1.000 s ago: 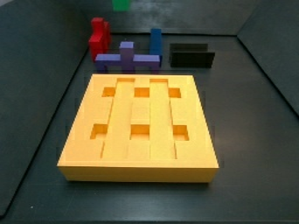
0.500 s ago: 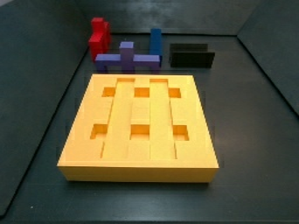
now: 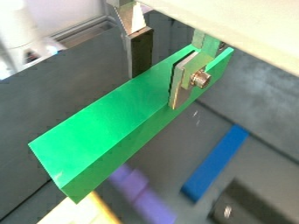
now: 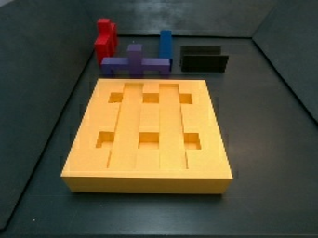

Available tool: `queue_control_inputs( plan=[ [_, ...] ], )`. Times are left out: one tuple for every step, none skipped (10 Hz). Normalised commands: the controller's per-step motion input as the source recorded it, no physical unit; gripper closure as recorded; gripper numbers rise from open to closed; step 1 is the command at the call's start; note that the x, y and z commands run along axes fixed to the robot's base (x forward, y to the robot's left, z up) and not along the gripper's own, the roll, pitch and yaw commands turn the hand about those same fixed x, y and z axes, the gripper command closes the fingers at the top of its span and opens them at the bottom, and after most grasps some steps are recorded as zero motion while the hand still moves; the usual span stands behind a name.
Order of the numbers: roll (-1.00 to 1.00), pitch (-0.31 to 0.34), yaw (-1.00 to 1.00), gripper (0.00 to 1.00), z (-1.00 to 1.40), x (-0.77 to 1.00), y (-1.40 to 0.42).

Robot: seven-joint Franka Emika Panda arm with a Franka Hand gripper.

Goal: Pick up the green object. Move up. Move to above the board. Insert the green object.
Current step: Move to above the board, then insert the green object.

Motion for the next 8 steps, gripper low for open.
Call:
queue_control_inputs(
  plan=[
    [-0.01, 0.155, 0.0, 1.0, 0.18, 0.34, -1.4],
    [0.01, 0.139, 0.01, 1.0, 0.18, 0.36, -1.4],
    [0.0, 0.132, 0.01, 1.0, 0.19, 0.37, -1.4],
    [0.02, 0.141, 0.01, 1.0, 0.2, 0.41, -1.4],
    [0.01, 0.141, 0.0, 1.0, 0.14, 0.31, -0.95],
    [0.02, 0.148, 0.0, 1.0, 0.08, 0.19, -0.45],
    [0.02, 0.113, 0.01, 1.0, 0.05, 0.12, -0.24],
    [0.0, 0.0, 0.0, 1.0, 0.0, 0.0, -0.02]
  ],
)
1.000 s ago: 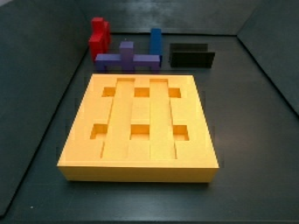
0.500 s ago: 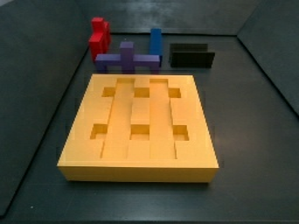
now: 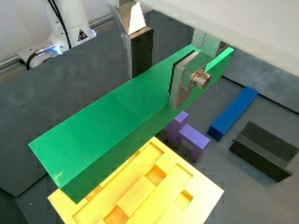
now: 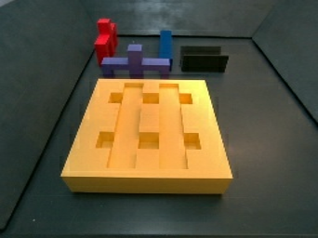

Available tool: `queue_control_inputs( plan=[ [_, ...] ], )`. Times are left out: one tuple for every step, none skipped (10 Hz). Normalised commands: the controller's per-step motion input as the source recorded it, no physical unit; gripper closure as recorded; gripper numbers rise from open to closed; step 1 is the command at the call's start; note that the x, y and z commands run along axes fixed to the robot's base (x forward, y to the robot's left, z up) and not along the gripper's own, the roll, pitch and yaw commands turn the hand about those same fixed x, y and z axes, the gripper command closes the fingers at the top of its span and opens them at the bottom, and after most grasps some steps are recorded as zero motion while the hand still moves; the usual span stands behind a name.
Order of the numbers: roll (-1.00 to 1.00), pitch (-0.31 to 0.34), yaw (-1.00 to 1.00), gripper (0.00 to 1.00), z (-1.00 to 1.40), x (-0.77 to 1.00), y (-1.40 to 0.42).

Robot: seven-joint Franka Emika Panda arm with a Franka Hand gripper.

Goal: Pick up the green object. Move up. Move to above the board. Insert the green object.
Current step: Insert the green object.

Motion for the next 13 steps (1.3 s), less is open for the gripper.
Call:
queue_control_inputs(
  plan=[
    [0.0, -0.116, 0.0, 1.0, -0.18, 0.0, -0.04],
    [0.19, -0.069, 0.03, 1.0, -0.94, 0.0, 0.0],
    [0.15, -0.067, 0.19, 1.0, -1.0, -0.06, 0.0],
    [0.17, -0.079, 0.22, 1.0, -1.0, -0.08, 0.0],
    [0.14, -0.067, 0.25, 1.0, -1.0, -0.05, 0.0],
    [0.12, -0.026, 0.11, 1.0, -1.0, 0.0, -0.12],
    [0.12, -0.027, 0.0, 1.0, -1.0, 0.14, -0.35],
    [0.11, -0.041, 0.0, 1.0, -1.0, 0.12, -0.34],
    [0.09, -0.063, 0.04, 1.0, -1.0, 0.12, -0.3],
    [0.12, -0.061, 0.05, 1.0, -1.0, 0.11, -0.24],
    [0.13, -0.066, 0.07, 1.0, -1.0, 0.08, -0.19],
    [0.08, -0.147, 0.04, 1.0, -0.97, 0.0, -0.15],
    [0.08, -0.206, 0.04, 1.0, -0.85, -0.05, -0.12]
  ],
)
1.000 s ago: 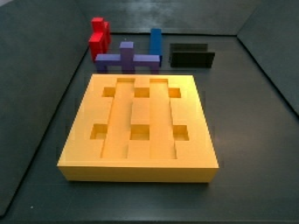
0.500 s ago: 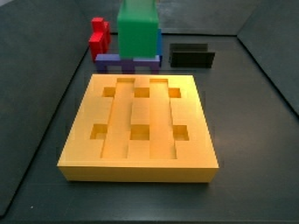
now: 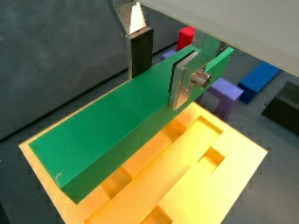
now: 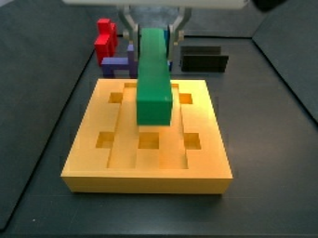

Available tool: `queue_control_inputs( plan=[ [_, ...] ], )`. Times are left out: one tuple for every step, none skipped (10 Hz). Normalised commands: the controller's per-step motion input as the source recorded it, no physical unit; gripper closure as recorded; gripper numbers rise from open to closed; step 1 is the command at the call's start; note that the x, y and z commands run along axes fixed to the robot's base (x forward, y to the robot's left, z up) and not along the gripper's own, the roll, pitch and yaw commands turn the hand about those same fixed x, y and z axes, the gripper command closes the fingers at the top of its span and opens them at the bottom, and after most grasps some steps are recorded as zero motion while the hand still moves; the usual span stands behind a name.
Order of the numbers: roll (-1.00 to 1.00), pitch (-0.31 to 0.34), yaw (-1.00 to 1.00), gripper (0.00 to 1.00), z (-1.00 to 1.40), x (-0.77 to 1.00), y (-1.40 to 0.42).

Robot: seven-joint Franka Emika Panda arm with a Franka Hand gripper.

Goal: Pick up the green object. Move up. Move to above the board. Insert the green object.
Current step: Insert the green object.

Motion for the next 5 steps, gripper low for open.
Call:
queue_control_inputs(
  plan=[
    [0.09, -0.22, 0.01, 1.0, -0.83, -0.1, -0.13],
    [0.1, -0.233, 0.0, 1.0, -0.81, -0.23, -0.1],
    [0.05, -0.271, 0.0, 1.0, -0.74, -0.31, 0.0],
    [0.0, -0.261, 0.0, 1.0, -0.51, -0.39, 0.0],
    [0.07, -0.15, 0.0, 1.0, -0.31, -0.38, -0.02]
  ],
)
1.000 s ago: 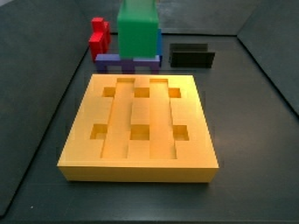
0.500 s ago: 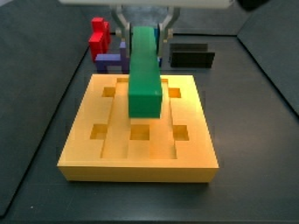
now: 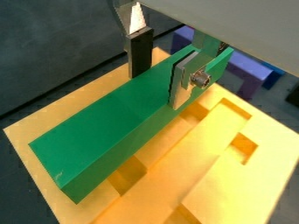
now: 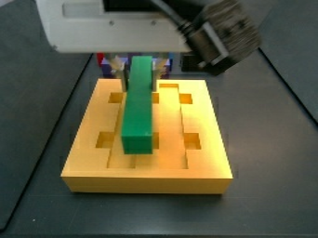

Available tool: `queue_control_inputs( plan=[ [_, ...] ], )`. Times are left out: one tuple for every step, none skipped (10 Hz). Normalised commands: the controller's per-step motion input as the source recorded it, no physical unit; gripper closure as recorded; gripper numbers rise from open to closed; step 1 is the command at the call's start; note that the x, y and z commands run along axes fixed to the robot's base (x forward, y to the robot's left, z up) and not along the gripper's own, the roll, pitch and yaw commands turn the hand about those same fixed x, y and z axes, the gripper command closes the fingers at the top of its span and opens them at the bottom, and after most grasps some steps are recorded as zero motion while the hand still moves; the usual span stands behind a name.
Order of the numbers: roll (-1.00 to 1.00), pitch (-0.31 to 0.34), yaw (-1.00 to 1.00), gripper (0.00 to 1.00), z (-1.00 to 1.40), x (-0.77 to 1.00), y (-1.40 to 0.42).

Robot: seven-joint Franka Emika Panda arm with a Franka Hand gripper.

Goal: Pick up the green object. Move up. Move to above the board. Insert the green object.
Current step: Insert the green object.

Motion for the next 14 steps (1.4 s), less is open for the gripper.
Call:
queue_control_inputs(
  plan=[
    [0.05, -0.076, 0.03, 1.0, -0.25, -0.27, 0.0],
    [0.08, 0.0, 0.04, 1.0, -0.12, -0.1, 0.0],
    [0.15, 0.066, 0.08, 1.0, -0.01, 0.03, -0.01],
    [0.14, 0.079, 0.07, 1.0, -0.07, 0.05, 0.0],
    [0.13, 0.056, 0.07, 1.0, -0.08, 0.0, 0.0],
    [0.17, 0.069, 0.03, 1.0, 0.0, 0.0, -0.05],
    [0.17, 0.063, 0.02, 1.0, 0.0, 0.0, -0.04],
    [0.14, 0.04, 0.0, 1.0, -0.05, 0.01, -0.07],
    [0.13, 0.023, 0.0, 1.0, -0.1, 0.02, -0.08],
    [0.15, 0.0, 0.0, 1.0, -0.18, 0.0, -0.11],
    [0.15, 0.0, 0.0, 1.0, -0.21, 0.0, -0.03],
    [0.15, 0.019, 0.0, 1.0, -0.21, 0.0, 0.0],
    [0.12, 0.02, 0.0, 1.0, -0.22, 0.0, 0.0],
    [0.13, 0.006, 0.0, 1.0, -0.17, 0.04, -0.05]
  ],
)
